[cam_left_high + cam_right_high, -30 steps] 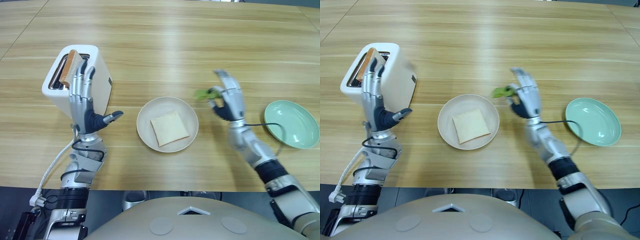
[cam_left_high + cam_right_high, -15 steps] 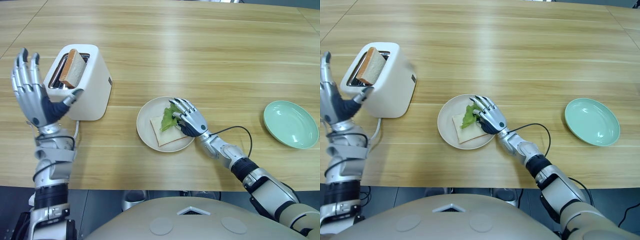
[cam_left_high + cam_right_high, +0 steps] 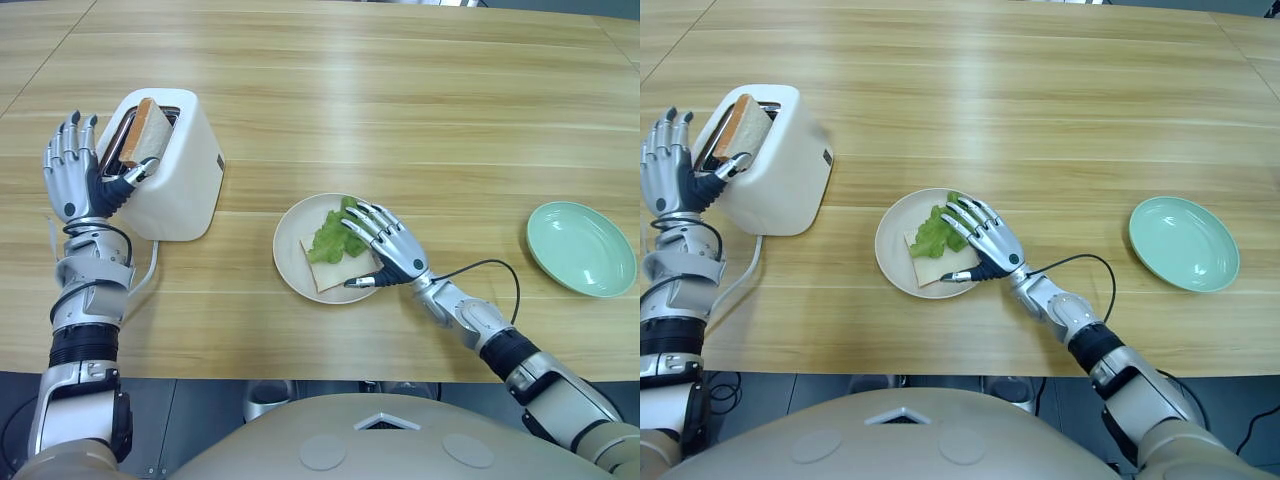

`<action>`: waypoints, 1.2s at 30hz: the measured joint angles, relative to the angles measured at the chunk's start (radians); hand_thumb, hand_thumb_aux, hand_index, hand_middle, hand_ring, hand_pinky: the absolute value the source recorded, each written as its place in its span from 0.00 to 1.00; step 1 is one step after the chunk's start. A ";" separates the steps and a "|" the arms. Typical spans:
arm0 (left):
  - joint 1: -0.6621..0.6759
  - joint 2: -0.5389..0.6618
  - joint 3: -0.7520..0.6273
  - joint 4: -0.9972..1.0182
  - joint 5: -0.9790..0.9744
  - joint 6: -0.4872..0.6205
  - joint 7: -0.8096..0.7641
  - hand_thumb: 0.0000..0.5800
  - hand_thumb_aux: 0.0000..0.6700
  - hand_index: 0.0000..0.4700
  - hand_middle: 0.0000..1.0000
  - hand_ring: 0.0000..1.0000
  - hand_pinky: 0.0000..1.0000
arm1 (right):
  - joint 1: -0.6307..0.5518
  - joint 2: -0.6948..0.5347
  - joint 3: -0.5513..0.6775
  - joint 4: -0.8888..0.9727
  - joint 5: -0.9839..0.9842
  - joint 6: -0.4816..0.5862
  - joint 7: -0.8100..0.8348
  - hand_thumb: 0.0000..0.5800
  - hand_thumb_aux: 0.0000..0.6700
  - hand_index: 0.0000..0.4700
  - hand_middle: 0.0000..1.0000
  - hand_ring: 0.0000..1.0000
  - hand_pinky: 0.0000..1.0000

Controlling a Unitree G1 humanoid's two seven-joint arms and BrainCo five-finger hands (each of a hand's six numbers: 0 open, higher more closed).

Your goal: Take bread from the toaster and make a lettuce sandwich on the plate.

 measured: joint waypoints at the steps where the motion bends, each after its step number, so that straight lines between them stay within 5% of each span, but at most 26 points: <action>1: -0.007 0.010 -0.010 0.004 -0.002 0.003 -0.017 0.00 0.00 0.00 0.00 0.00 0.00 | 0.015 -0.017 -0.012 -0.038 -0.002 0.005 0.005 0.00 0.00 0.00 0.00 0.00 0.00; 3: -0.015 0.020 -0.019 0.008 -0.005 0.003 -0.032 0.07 0.04 0.03 0.00 0.00 0.00 | 0.030 -0.031 -0.025 -0.079 -0.003 0.010 0.011 0.00 0.00 0.00 0.00 0.00 0.00; 4: -0.017 0.025 -0.026 0.013 -0.009 0.002 -0.040 0.81 0.56 0.55 0.00 0.00 0.00 | 0.041 -0.040 -0.032 -0.107 -0.004 0.017 0.013 0.00 0.00 0.00 0.00 0.00 0.00; 5: -0.021 0.028 -0.032 0.021 -0.015 0.000 -0.048 1.00 0.95 0.92 0.00 0.00 0.00 | 0.053 -0.047 -0.043 -0.141 -0.004 0.022 0.018 0.00 0.00 0.00 0.00 0.00 0.00; 8: -0.028 0.039 -0.044 0.021 -0.027 -0.014 -0.066 1.00 1.00 0.98 0.05 0.05 0.05 | 0.090 -0.066 -0.081 -0.239 -0.003 0.025 0.022 0.00 0.00 0.00 0.00 0.00 0.00; 9: -0.031 0.045 -0.050 0.021 -0.029 -0.015 -0.071 1.00 1.00 0.98 0.30 0.30 0.30 | 0.099 -0.070 -0.093 -0.267 -0.001 0.025 0.022 0.00 0.00 0.00 0.00 0.00 0.00; 10: -0.034 0.046 -0.053 0.020 -0.032 -0.018 -0.076 1.00 1.00 0.98 1.00 1.00 1.00 | 0.110 -0.072 -0.108 -0.300 0.001 0.025 0.021 0.00 0.00 0.00 0.00 0.00 0.00; 25: -0.105 0.028 -0.061 0.070 -0.100 -0.087 -0.006 1.00 1.00 0.98 1.00 1.00 1.00 | 0.171 -0.029 -0.244 -0.424 0.041 -0.026 -0.016 0.00 0.00 0.00 0.00 0.00 0.00; 36: -0.209 -0.021 0.044 -0.073 -0.141 -0.380 0.342 1.00 1.00 0.98 1.00 1.00 1.00 | 0.152 0.009 -0.262 -0.338 0.037 -0.019 -0.070 0.00 0.00 0.00 0.00 0.00 0.00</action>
